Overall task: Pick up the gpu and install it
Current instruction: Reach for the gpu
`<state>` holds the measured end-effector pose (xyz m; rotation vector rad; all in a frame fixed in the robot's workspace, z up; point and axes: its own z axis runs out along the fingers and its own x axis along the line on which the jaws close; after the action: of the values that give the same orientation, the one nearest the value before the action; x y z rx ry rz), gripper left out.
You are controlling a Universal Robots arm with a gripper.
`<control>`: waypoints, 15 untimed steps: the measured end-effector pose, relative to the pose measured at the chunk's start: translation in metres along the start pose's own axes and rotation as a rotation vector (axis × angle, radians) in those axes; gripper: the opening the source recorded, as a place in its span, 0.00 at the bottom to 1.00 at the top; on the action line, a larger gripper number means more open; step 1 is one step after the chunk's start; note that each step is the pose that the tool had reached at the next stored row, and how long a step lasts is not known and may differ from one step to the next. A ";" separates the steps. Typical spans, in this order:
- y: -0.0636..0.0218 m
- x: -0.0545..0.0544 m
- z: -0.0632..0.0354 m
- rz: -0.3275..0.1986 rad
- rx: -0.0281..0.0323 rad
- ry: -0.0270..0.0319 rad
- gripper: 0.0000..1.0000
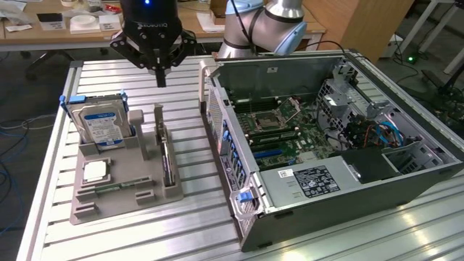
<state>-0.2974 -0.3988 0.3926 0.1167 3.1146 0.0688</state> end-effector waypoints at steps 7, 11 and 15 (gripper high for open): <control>-0.0008 0.011 -0.0002 0.000 0.0000 0.0000 0.11; -0.0011 0.014 -0.0003 0.000 0.0000 0.0001 0.11; -0.0011 0.014 -0.0003 0.000 0.0000 0.0001 0.11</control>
<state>-0.3116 -0.3989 0.3926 0.1166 3.1147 0.0688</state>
